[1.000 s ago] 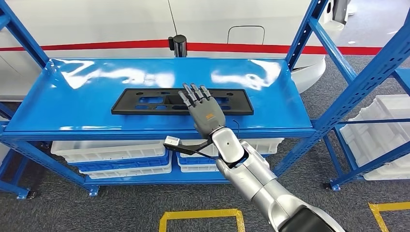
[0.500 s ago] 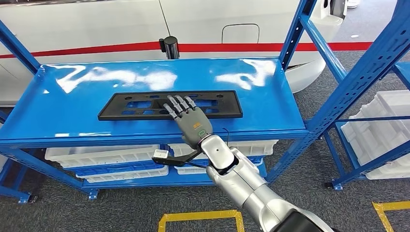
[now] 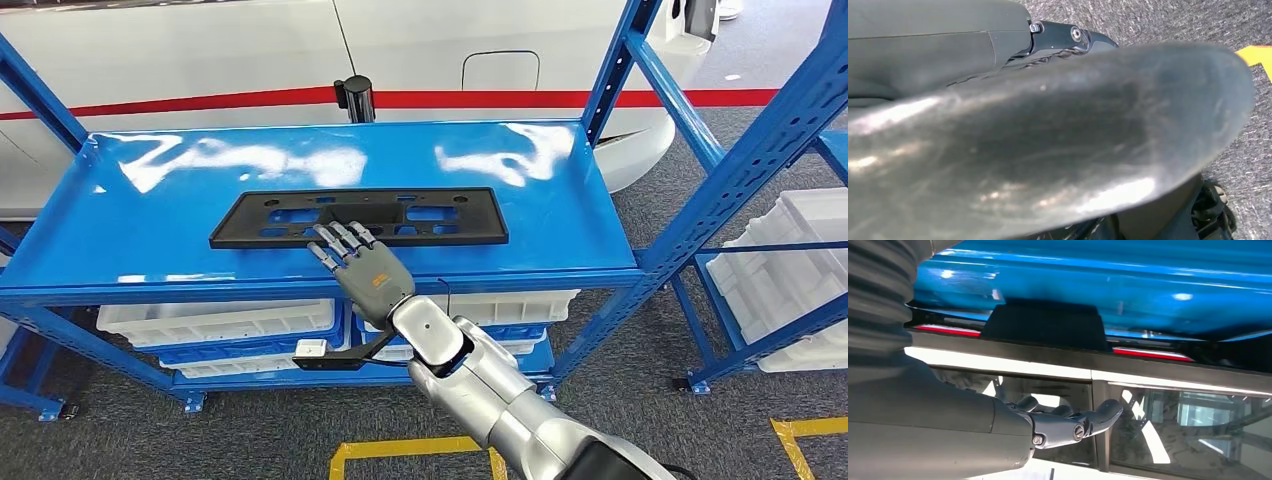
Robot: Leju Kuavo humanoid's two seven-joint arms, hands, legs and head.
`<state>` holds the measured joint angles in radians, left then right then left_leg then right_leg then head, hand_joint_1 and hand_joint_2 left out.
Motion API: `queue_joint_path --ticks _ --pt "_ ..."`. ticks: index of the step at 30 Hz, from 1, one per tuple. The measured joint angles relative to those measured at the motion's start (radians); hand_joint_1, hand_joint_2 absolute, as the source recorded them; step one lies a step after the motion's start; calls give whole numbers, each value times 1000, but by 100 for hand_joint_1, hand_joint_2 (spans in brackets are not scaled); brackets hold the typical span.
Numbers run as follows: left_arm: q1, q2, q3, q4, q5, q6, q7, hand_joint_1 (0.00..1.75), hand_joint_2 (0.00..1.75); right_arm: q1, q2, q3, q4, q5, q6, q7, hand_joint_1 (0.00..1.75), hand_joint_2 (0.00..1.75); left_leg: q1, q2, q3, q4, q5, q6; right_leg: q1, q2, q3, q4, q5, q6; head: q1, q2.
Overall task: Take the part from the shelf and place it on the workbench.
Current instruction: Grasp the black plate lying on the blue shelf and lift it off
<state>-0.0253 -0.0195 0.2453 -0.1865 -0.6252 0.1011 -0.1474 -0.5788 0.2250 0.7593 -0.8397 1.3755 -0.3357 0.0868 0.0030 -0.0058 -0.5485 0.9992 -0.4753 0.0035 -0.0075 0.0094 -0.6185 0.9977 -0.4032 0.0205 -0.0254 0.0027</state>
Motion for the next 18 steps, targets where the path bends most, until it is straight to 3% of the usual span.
queue_joint_path --ticks 4,6,7,9,11,12,13,15,16,18 --pt "0 -1 4 0 -3 1 3 0 0 1 -5 3 -22 -4 -36 29 0 175 -2 0 2 -2 0 8 0 0 4 -3 2 5 0 0" --pt "0 -4 10 0 -3 2 6 0 0 1 -16 -1 -65 -2 -46 41 0 175 6 4 12 -16 7 16 3 0 -7 17 -10 9 1 0" --pt "0 -6 14 0 -3 2 7 0 0 0 -25 -4 -94 -1 -47 46 0 175 11 5 17 -23 11 20 4 0 -26 54 -26 10 2 0" --pt "1 -6 22 0 -3 2 7 0 0 1 -45 -12 -145 0 -39 53 0 175 17 7 20 -26 12 23 -1 -1 -94 184 -74 9 4 0" --pt "1 -6 27 0 -3 1 7 0 0 6 -63 -19 -181 1 -26 56 0 175 20 6 22 -25 9 20 -8 -1 -151 284 -98 18 4 0" --pt "2 -7 28 0 -3 0 7 0 0 9 -71 -22 -196 1 -21 57 0 175 22 5 25 -25 7 16 -12 -2 -153 279 -87 28 4 0" --pt "2 -7 30 0 -3 0 6 0 0 11 -76 -24 -209 1 -18 58 0 175 26 4 29 -25 3 11 -16 -3 -133 231 -62 41 4 0" --pt "2 -7 32 0 -4 0 3 0 0 11 -82 -27 -227 2 -15 59 0 175 30 2 39 -24 -8 -5 -20 -7 -56 81 -3 61 4 0" --pt "1 -6 33 0 -4 0 1 0 0 11 -85 -28 -234 2 -14 60 0 175 29 2 42 -24 -13 -13 -20 -7 -26 26 12 59 4 0" --pt "0 -5 38 0 -5 0 0 0 0 13 -89 -30 -241 3 -13 63 0 175 27 1 46 -26 -20 -25 -14 -3 -4 -6 11 38 3 0"
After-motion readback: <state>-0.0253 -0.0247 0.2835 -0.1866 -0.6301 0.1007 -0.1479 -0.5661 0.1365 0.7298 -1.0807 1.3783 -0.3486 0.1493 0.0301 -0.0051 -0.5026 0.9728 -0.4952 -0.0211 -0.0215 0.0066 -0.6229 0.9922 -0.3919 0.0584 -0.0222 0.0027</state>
